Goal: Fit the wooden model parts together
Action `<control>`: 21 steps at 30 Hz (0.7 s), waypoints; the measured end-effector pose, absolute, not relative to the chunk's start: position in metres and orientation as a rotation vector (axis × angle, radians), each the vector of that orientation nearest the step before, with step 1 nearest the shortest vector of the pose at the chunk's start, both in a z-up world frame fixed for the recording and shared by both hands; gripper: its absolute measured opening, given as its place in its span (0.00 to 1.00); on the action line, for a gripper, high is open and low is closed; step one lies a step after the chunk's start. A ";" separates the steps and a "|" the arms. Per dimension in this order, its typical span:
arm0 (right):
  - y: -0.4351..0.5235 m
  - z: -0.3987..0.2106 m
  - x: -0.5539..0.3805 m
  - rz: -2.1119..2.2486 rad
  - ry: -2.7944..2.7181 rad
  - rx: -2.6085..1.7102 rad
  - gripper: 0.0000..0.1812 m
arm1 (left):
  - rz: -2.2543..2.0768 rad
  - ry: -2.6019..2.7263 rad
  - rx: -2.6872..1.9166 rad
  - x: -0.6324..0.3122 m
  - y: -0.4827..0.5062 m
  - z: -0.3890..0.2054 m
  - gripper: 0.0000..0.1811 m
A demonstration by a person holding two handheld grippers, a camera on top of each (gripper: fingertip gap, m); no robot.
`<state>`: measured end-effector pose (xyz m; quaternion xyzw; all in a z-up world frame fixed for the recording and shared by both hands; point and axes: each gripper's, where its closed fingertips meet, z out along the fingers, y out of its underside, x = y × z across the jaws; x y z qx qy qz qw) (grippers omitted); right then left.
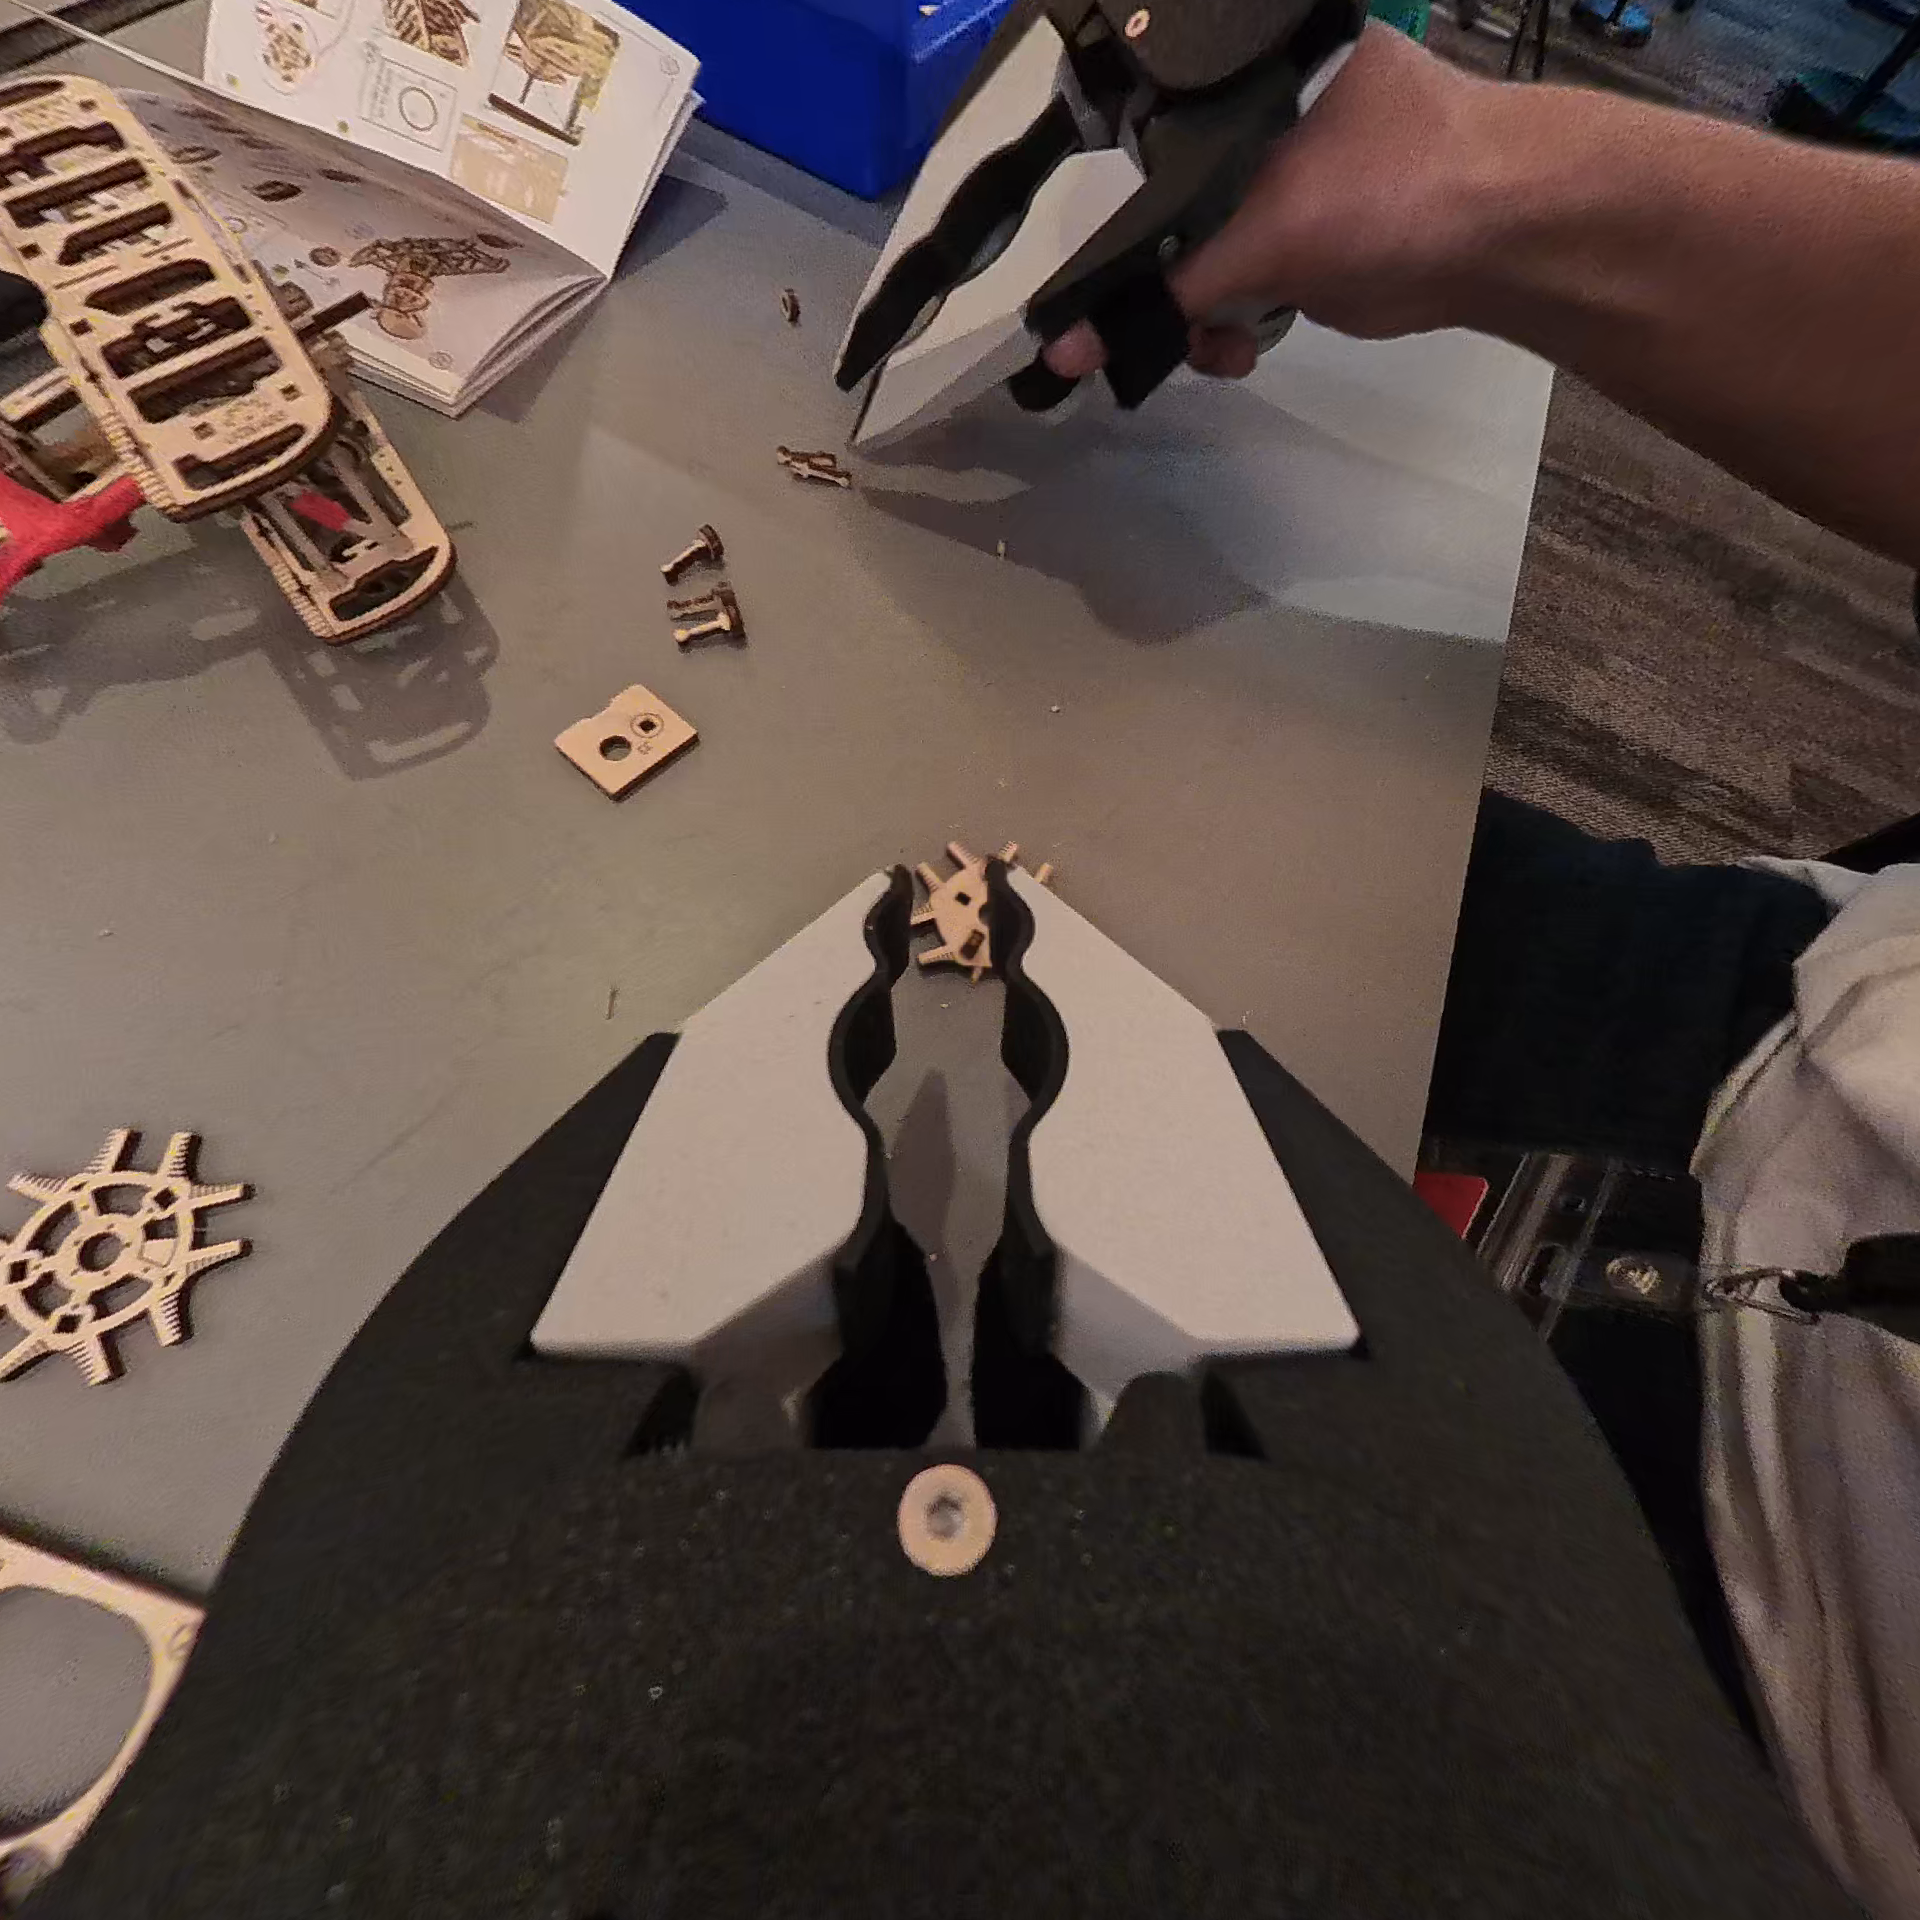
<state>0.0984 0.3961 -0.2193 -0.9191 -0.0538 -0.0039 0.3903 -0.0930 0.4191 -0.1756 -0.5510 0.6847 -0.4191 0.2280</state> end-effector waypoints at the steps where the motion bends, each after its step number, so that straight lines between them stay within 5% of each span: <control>1: 0.396 -0.222 0.099 -0.036 -0.141 -2.338 0.11 | -1.155 1.895 -1.514 -0.093 0.416 -0.177 0.07; 15: 0.400 -0.233 0.087 0.040 -0.083 -2.384 0.00 | -1.134 1.919 -1.497 -0.093 0.407 -0.176 0.06; 21: 0.408 -0.186 0.049 0.481 0.057 -2.147 0.00 | -1.167 1.847 -1.491 -0.089 0.409 -0.164 0.06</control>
